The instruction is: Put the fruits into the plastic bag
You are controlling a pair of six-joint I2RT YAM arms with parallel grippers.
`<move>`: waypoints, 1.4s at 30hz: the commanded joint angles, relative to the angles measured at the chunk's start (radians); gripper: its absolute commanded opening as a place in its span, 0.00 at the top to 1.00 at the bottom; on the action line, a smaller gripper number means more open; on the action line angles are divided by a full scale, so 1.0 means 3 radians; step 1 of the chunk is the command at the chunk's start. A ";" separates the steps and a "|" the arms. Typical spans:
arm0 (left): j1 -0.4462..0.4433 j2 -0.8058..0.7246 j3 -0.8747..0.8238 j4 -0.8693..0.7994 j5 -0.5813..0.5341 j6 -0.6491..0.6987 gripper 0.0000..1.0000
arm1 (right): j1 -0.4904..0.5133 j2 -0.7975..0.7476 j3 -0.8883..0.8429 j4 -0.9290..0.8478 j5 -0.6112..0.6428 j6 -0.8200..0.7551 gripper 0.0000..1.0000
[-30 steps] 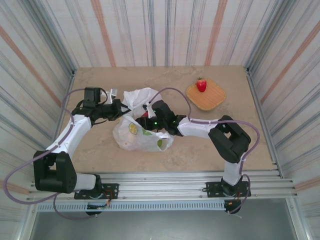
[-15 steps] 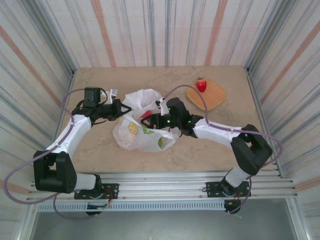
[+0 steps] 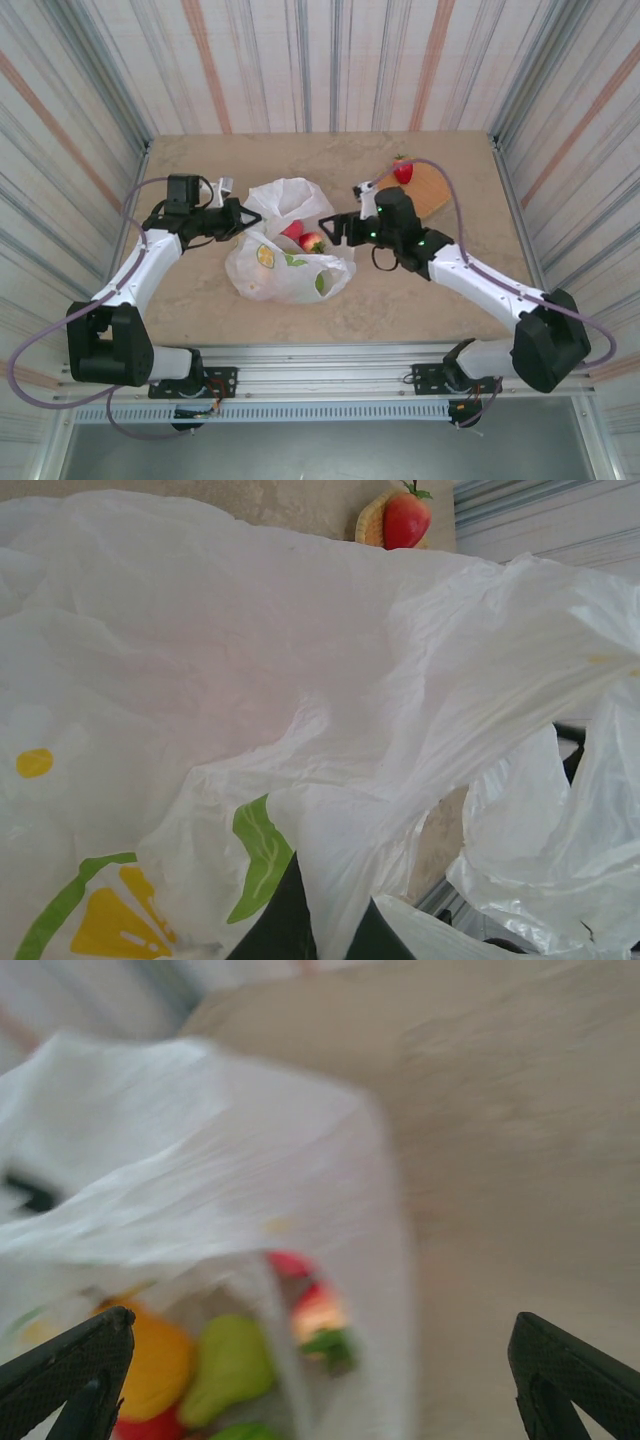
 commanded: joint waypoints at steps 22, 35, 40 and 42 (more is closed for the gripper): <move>0.0022 -0.0030 -0.0036 0.0019 0.0044 0.0001 0.96 | -0.1351 0.2030 0.1696 -0.0852 0.0623 -0.0982 0.01; 0.0022 0.0000 -0.0039 0.0025 0.0069 -0.0014 0.96 | -0.1387 0.2630 0.2204 -0.1164 0.0768 -0.1197 0.01; 0.0022 -0.0006 -0.0039 0.0029 0.0070 -0.0014 0.96 | -0.1413 0.2746 0.2299 -0.1213 0.0763 -0.1230 0.01; 0.0022 -0.0008 -0.0037 0.0026 0.0065 -0.0014 0.96 | -0.1423 0.2800 0.2360 -0.1252 0.0747 -0.1242 0.01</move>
